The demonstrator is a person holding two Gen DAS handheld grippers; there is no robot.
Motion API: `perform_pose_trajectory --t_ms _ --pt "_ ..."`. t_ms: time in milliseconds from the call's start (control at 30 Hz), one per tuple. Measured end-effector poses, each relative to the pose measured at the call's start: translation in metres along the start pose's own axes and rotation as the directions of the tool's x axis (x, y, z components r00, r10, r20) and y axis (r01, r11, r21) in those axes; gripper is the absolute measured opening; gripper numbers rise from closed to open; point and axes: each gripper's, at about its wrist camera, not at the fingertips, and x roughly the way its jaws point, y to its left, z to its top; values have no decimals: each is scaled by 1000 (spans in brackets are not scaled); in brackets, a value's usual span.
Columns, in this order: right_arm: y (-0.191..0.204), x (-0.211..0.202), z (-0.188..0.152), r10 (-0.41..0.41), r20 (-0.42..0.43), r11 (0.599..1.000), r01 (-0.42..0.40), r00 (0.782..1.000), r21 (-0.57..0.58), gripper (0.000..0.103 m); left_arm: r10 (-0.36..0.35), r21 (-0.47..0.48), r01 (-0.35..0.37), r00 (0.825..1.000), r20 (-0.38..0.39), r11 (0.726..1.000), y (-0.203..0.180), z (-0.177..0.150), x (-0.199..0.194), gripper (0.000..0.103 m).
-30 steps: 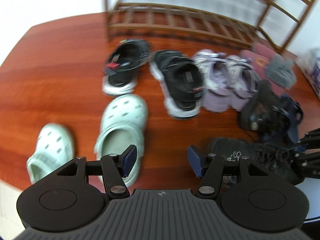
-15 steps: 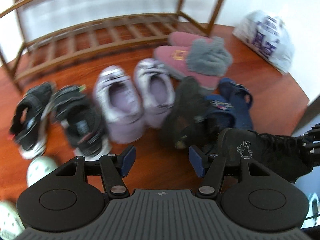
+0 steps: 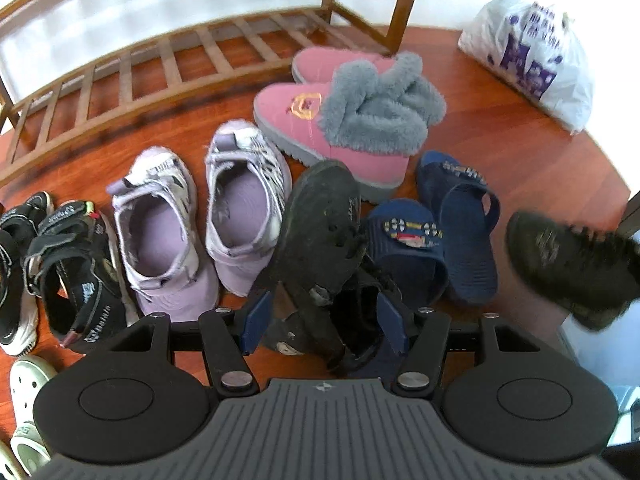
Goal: Organize scattered shoes
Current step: 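Carry the black sneaker toward the white bag and release it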
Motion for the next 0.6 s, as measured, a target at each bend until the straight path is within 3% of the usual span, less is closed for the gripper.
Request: perform_pose_trajectory --t_ms 200,300,533,600 --pt "-52 17 13 -62 18 994 60 998 92 15 63 9 -63 998 -4 998 -10 3 8 47" --pt "-63 28 20 -81 26 993 78 996 91 15 106 35 -106 994 -10 994 -14 5 8 39" --pt "-74 49 25 -86 21 993 84 996 86 17 162 109 -162 987 12 981 -21 7 16 32" --pt "-75 47 22 -90 26 993 88 996 76 17 173 91 -174 985 24 980 -19 7 16 23"
